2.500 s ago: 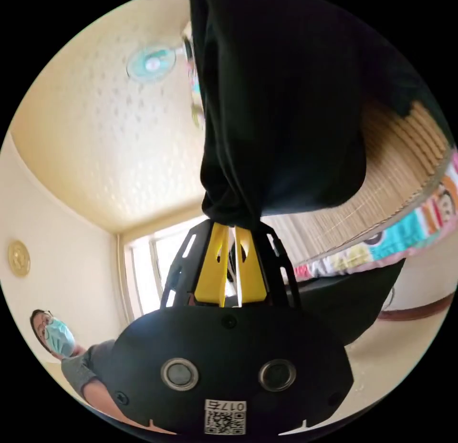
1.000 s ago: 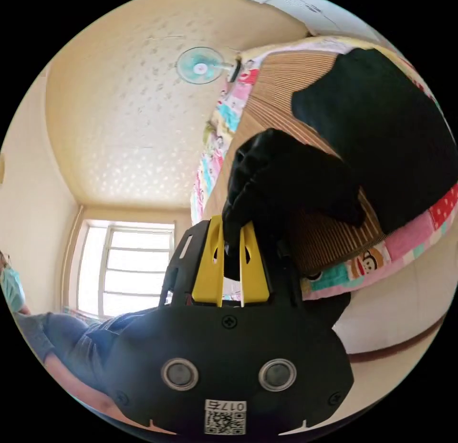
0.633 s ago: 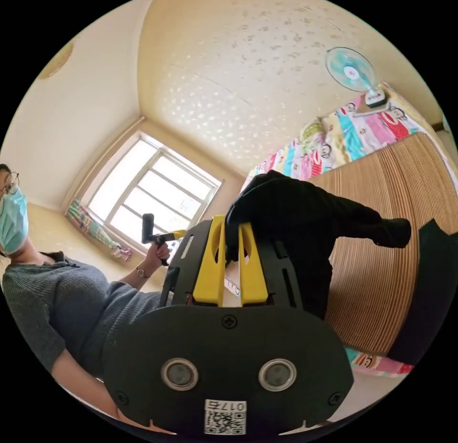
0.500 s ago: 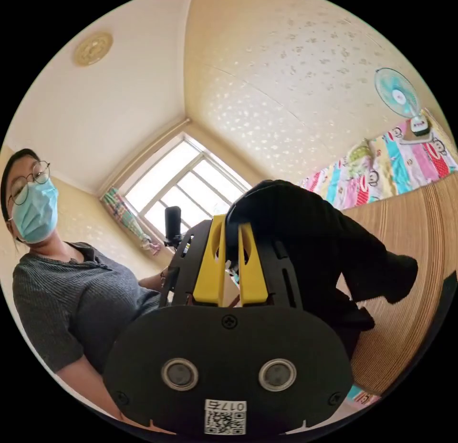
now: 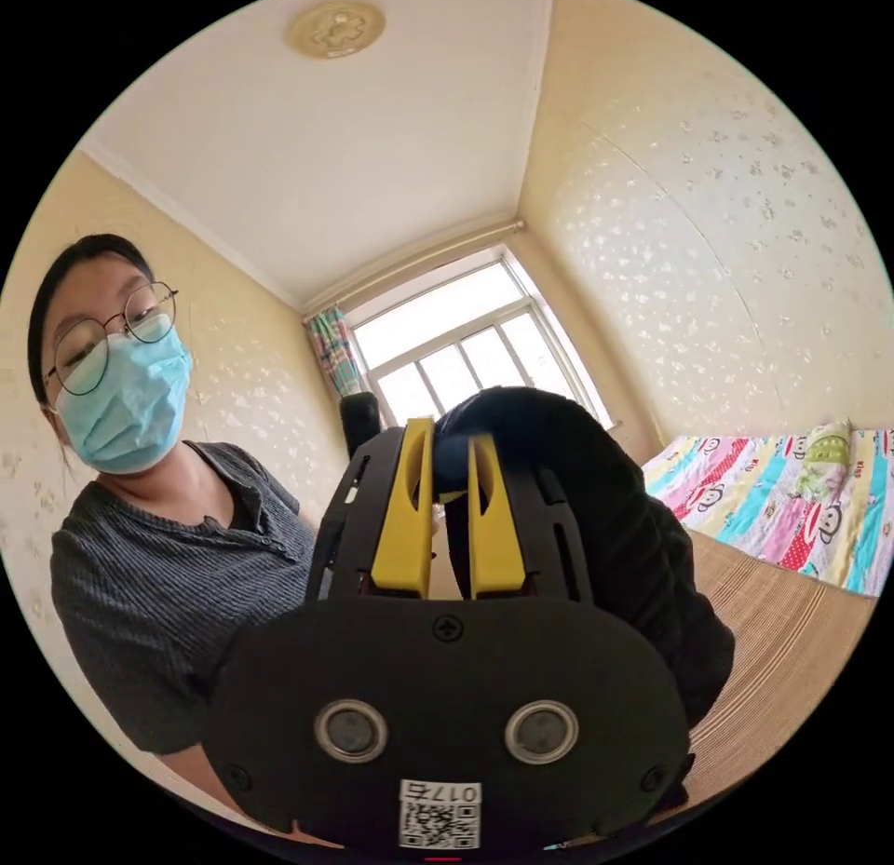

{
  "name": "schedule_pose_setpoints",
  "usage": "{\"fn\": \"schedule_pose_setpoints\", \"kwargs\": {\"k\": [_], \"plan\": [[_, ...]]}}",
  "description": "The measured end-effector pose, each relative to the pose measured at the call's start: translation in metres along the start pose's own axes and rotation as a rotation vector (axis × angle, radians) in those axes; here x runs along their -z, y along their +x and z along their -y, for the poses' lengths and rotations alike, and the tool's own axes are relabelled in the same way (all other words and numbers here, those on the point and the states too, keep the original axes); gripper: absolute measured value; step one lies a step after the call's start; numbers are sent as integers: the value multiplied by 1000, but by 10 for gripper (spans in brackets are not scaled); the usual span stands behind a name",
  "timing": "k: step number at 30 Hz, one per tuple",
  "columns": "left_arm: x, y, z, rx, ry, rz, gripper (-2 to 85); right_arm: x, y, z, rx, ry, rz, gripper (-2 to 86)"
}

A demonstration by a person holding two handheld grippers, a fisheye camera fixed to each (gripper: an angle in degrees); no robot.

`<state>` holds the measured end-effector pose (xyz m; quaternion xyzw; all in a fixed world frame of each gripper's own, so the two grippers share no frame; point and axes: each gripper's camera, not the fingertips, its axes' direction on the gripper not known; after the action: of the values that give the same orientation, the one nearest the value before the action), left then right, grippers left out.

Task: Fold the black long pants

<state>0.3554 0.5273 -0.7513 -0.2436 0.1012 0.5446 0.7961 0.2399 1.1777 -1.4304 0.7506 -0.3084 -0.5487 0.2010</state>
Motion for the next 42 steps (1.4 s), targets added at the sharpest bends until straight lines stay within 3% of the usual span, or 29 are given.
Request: {"fn": "schedule_pose_setpoints", "kwargs": {"k": [4, 9, 12, 14, 16, 19, 22, 24, 27, 28, 31, 36, 38, 42], "plan": [[12, 16, 29, -84, 61, 33, 41, 11, -14, -39, 102, 46, 66, 58], [33, -7, 52, -61, 180, -23, 43, 65, -23, -135, 120, 197, -183, 26], [45, -15, 66, -53, 250, -82, 44, 82, -23, -214, 74, 228, -608, 36], [50, -16, 73, -65, 290, -106, 46, 57, -17, -267, 68, 103, -942, 66], [54, -13, 81, -96, 323, -107, 47, 25, -3, -292, 65, -41, -1023, 110], [55, -14, 88, -116, 342, -133, 47, -33, 23, -305, 79, -155, -882, 210], [61, -27, 83, -83, 348, -184, 47, -70, 45, -292, 104, -91, -821, 236], [70, -40, 72, -58, 356, -193, 48, -75, 56, -273, 138, -21, -743, 230], [94, -71, 46, 13, 388, -148, 49, -72, 67, -234, 238, 66, -536, 122], [104, -89, 37, 40, 380, -139, 51, -67, 70, -218, 232, 139, -536, 78], [115, -139, 15, 136, 282, -151, 52, -71, 76, -173, 147, 230, -653, 63], [122, -175, -16, 250, 198, 23, 42, -125, 36, -117, 334, 274, -851, 59], [124, -184, -16, 234, 143, 2, 40, -146, 17, -95, 364, 291, -879, 58], [155, -180, -8, 248, 289, 103, 35, -165, -8, -77, 429, 303, -871, 59]]}}
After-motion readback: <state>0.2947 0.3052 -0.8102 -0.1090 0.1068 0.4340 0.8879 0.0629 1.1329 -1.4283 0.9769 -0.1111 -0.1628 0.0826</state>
